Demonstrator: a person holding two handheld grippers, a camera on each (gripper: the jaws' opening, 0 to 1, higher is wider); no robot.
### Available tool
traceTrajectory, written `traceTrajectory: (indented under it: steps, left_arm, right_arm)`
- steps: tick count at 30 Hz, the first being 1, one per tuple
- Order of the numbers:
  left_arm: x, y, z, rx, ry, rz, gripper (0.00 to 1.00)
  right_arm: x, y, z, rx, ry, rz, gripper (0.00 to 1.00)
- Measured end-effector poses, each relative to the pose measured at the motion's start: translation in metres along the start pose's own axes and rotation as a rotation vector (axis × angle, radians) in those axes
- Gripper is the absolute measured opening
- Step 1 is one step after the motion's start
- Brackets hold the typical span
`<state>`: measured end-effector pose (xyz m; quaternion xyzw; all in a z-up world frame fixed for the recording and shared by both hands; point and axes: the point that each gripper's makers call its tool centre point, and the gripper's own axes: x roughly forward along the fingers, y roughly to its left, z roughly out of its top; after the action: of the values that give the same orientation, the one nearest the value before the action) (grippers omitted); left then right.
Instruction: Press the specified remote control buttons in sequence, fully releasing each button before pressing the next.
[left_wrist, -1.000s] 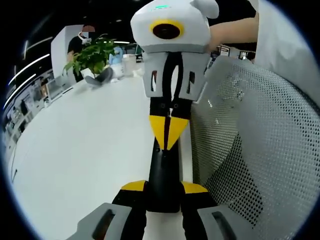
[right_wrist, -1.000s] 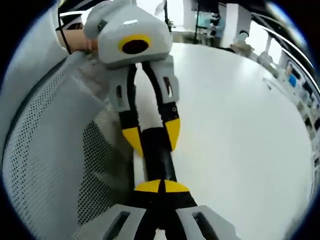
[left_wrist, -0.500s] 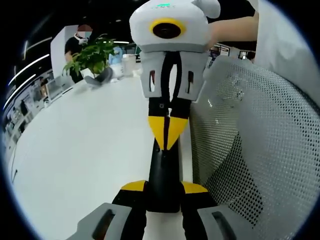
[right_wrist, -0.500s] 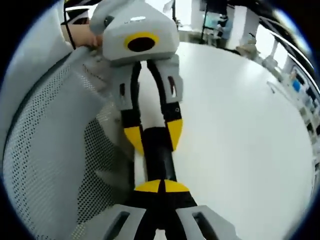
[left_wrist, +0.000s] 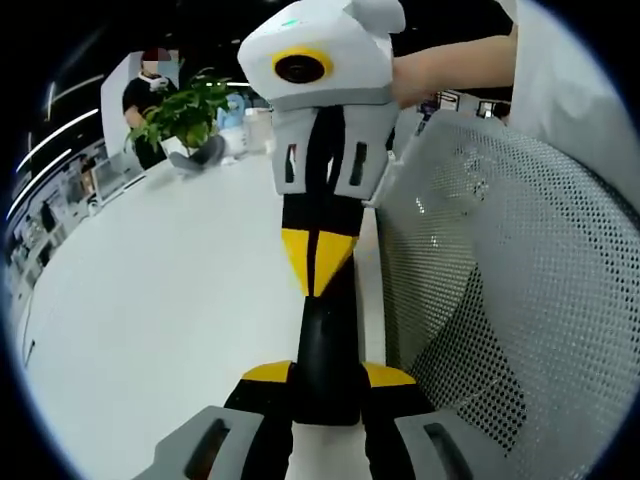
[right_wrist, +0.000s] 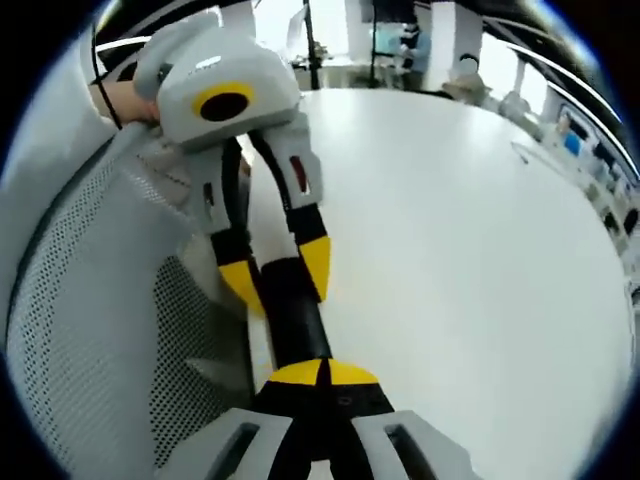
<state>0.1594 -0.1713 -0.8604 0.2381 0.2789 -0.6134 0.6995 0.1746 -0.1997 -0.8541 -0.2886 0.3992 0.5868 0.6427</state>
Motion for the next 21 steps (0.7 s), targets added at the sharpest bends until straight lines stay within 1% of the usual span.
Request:
traceTrajectory:
  steps: [3,7,12,15,21]
  left_arm:
    - [0.0,0.0,-0.0001,0.0,0.001,0.0,0.25]
    - [-0.0001,-0.0001,-0.0001,0.001,0.001,-0.001,0.25]
    - [-0.0002,-0.0002,-0.0001,0.002,0.002,-0.002,0.25]
    - [-0.0001,-0.0001,-0.0001,0.002,0.002,-0.002,0.25]
    - [-0.0001,-0.0002,-0.0001,0.003,0.002,-0.002,0.24]
  right_arm:
    - [-0.0007,0.0005,0.0,0.002,0.017,0.032,0.0]
    - [0.0004,0.0015,-0.0002,-0.026,0.045,0.066,0.0]
    - [0.0031,0.0005,0.0009,-0.03,0.108,0.11,0.0]
    - [0.0039,-0.0003,0.0012,-0.018,0.149,0.134,0.0]
    - [0.0057,-0.0005,0.001,-0.006,0.217,0.147,0.0]
